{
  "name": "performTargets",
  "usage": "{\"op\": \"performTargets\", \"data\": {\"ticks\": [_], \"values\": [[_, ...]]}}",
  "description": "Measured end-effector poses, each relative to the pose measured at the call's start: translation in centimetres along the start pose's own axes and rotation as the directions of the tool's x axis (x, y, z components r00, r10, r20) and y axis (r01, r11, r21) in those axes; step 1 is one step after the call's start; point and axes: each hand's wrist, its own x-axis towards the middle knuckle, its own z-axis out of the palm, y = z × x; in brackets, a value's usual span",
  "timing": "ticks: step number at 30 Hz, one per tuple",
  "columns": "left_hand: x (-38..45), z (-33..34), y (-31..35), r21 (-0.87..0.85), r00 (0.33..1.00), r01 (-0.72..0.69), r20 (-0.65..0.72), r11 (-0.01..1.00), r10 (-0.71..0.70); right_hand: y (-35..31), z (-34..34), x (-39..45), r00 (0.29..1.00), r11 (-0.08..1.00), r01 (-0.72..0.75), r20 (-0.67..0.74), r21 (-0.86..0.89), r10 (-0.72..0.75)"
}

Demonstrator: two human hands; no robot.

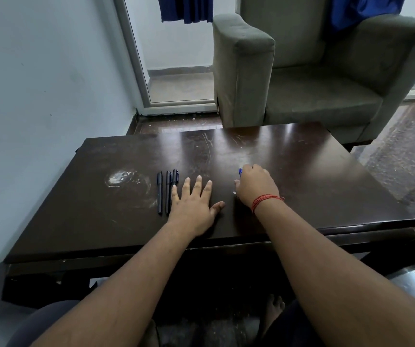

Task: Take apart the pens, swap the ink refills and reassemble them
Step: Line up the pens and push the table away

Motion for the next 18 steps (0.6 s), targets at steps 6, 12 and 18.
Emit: {"op": "performTargets", "data": {"ticks": [6, 12, 18], "values": [[-2.0, -1.2, -2.1, 0.014, 0.996, 0.05, -0.076, 0.999, -0.049, -1.6, 0.8, -1.7, 0.968, 0.984, 0.16, -0.182, -0.082, -0.173], [-5.2, -3.2, -4.7, 0.023, 0.987, 0.119, -0.107, 0.993, -0.116, -3.0, 0.6, -4.9, 0.977, 0.975, 0.212, 0.012, -0.063, -0.212], [-8.2, -4.8, -4.8, 0.05, 0.982, 0.149, -0.126, 0.988, -0.141, -2.3, -0.5, -7.8, 0.972, 0.977, 0.209, 0.12, -0.049, -0.202]]}}
